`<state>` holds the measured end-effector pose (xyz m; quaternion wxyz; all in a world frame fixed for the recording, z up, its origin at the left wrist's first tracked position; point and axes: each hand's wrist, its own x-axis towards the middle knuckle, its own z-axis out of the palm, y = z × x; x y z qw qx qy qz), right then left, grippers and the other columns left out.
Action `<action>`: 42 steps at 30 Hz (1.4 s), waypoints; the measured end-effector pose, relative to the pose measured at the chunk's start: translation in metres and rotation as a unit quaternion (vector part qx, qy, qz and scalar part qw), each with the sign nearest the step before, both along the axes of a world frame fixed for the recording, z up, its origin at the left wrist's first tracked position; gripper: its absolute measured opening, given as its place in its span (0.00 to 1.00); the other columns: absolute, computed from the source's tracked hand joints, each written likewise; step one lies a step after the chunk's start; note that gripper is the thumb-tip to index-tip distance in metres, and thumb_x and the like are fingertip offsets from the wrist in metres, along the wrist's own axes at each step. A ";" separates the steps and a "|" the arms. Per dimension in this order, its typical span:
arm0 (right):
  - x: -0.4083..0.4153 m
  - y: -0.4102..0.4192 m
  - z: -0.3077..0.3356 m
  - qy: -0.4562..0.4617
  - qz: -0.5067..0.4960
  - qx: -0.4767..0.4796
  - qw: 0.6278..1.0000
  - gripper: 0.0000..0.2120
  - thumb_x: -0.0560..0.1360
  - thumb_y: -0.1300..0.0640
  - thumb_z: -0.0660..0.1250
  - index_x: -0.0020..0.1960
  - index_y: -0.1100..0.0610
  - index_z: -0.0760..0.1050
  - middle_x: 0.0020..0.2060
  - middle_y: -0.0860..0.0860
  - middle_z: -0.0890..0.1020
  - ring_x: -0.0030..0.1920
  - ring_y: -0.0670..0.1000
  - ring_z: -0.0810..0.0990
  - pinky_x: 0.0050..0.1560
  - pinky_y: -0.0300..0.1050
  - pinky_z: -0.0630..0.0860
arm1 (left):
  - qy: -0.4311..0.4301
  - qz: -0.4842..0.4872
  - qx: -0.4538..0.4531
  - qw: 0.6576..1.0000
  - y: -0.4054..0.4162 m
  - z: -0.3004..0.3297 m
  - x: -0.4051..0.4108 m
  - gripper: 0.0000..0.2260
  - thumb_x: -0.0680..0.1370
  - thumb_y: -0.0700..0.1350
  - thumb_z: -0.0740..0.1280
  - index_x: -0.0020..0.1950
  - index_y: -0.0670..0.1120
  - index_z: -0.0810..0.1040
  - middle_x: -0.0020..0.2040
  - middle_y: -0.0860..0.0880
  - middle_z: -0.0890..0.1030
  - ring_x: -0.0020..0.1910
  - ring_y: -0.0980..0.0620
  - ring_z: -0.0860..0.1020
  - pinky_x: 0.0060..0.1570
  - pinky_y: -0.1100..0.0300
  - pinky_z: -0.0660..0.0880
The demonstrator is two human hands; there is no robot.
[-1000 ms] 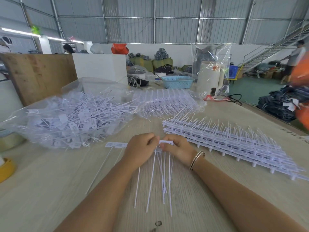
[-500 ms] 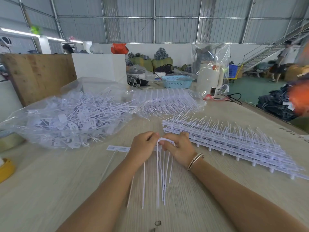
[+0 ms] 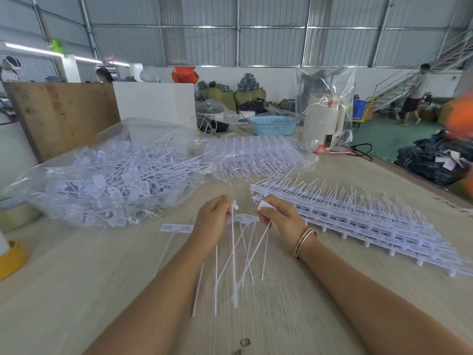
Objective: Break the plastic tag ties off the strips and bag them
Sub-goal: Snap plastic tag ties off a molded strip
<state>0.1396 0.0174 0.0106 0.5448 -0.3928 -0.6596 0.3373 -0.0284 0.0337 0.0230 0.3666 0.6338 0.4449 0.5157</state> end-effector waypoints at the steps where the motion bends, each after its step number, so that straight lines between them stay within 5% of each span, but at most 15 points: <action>1: -0.001 0.001 -0.001 -0.001 -0.001 -0.016 1.000 0.08 0.73 0.57 0.61 0.36 0.58 0.71 0.29 0.46 0.70 0.31 0.47 0.67 0.36 0.38 0.65 | 0.005 -0.005 0.003 1.000 -0.001 -0.001 0.001 0.15 0.79 0.40 0.59 0.32 0.41 0.72 0.26 0.54 0.67 0.26 0.58 0.65 0.32 0.62 0.63; 6: 0.004 0.010 -0.007 -0.062 -0.085 -0.051 0.993 0.14 0.77 0.62 0.61 0.36 0.48 0.75 0.29 0.43 0.73 0.32 0.43 0.69 0.40 0.39 0.67 | 0.125 0.009 0.060 0.990 0.000 -0.009 0.000 0.13 0.78 0.37 0.57 0.36 0.49 0.72 0.34 0.42 0.76 0.31 0.49 0.70 0.33 0.57 0.65; 10: 0.004 0.015 -0.012 -0.155 -0.123 -0.068 0.978 0.12 0.79 0.56 0.58 0.50 0.39 0.73 0.52 0.48 0.80 0.55 0.50 0.75 0.67 0.55 0.63 | 0.163 0.032 0.081 0.983 -0.002 -0.009 0.002 0.14 0.76 0.36 0.57 0.40 0.55 0.70 0.35 0.51 0.74 0.28 0.56 0.68 0.29 0.61 0.64; 13: 0.003 0.014 -0.008 -0.187 -0.114 -0.073 0.973 0.21 0.77 0.57 0.58 0.65 0.38 0.65 0.52 0.38 0.73 0.58 0.47 0.70 0.68 0.59 0.61 | 0.181 0.011 0.087 0.980 -0.001 -0.008 0.002 0.12 0.76 0.37 0.59 0.41 0.55 0.69 0.36 0.53 0.74 0.29 0.60 0.69 0.30 0.67 0.65; 16: 0.002 0.007 -0.004 -0.158 -0.122 -0.057 0.978 0.23 0.77 0.59 0.59 0.62 0.33 0.62 0.54 0.37 0.70 0.60 0.46 0.68 0.68 0.58 0.60 | 0.202 -0.007 0.096 0.975 -0.001 -0.007 0.004 0.12 0.76 0.38 0.60 0.41 0.55 0.68 0.36 0.53 0.74 0.31 0.59 0.70 0.30 0.67 0.66; 19: -0.002 -0.004 0.002 -0.115 -0.120 -0.016 0.986 0.14 0.78 0.54 0.60 0.51 0.33 0.69 0.51 0.37 0.75 0.56 0.44 0.71 0.66 0.58 0.62 | 0.206 -0.025 0.114 0.972 -0.004 -0.006 0.008 0.12 0.77 0.40 0.62 0.41 0.57 0.67 0.37 0.54 0.75 0.36 0.56 0.75 0.34 0.65 0.69; 23: -0.007 -0.011 0.006 -0.216 -0.108 -0.003 0.970 0.09 0.75 0.44 0.61 0.38 0.40 0.74 0.36 0.38 0.77 0.47 0.42 0.71 0.61 0.59 0.63 | 0.183 -0.055 0.127 0.973 -0.008 -0.006 0.010 0.08 0.78 0.43 0.63 0.46 0.57 0.69 0.41 0.58 0.77 0.42 0.63 0.76 0.42 0.68 0.70; 29: -0.003 -0.009 0.005 -0.122 -0.109 -0.054 0.985 0.08 0.77 0.53 0.64 0.39 0.48 0.77 0.44 0.58 0.79 0.53 0.59 0.74 0.61 0.58 0.68 | 0.327 0.077 0.129 0.933 0.000 -0.006 -0.001 0.12 0.81 0.46 0.54 0.43 0.54 0.74 0.39 0.58 0.76 0.41 0.65 0.71 0.61 0.57 0.53; 33: -0.003 -0.010 0.004 -0.156 -0.071 -0.060 0.983 0.09 0.75 0.48 0.65 0.36 0.46 0.77 0.38 0.51 0.78 0.47 0.54 0.75 0.58 0.56 0.67 | 0.349 0.058 0.126 0.927 -0.003 -0.009 0.001 0.15 0.80 0.50 0.56 0.34 0.53 0.69 0.26 0.56 0.69 0.34 0.64 0.71 0.57 0.57 0.55; 37: -0.003 -0.012 0.005 -0.167 -0.029 -0.092 0.981 0.08 0.73 0.45 0.67 0.40 0.49 0.79 0.43 0.52 0.82 0.52 0.52 0.77 0.61 0.51 0.67 | 0.325 0.037 0.164 0.930 -0.006 -0.009 0.005 0.16 0.79 0.47 0.61 0.30 0.54 0.66 0.22 0.55 0.66 0.32 0.65 0.71 0.53 0.58 0.57; 42: -0.006 -0.014 0.007 -0.142 -0.016 -0.051 0.988 0.08 0.74 0.54 0.68 0.40 0.58 0.75 0.29 0.50 0.72 0.30 0.43 0.68 0.33 0.36 0.64 | 0.234 0.008 0.106 0.966 -0.002 -0.011 0.005 0.20 0.79 0.45 0.63 0.26 0.52 0.64 0.20 0.55 0.64 0.25 0.59 0.65 0.38 0.61 0.60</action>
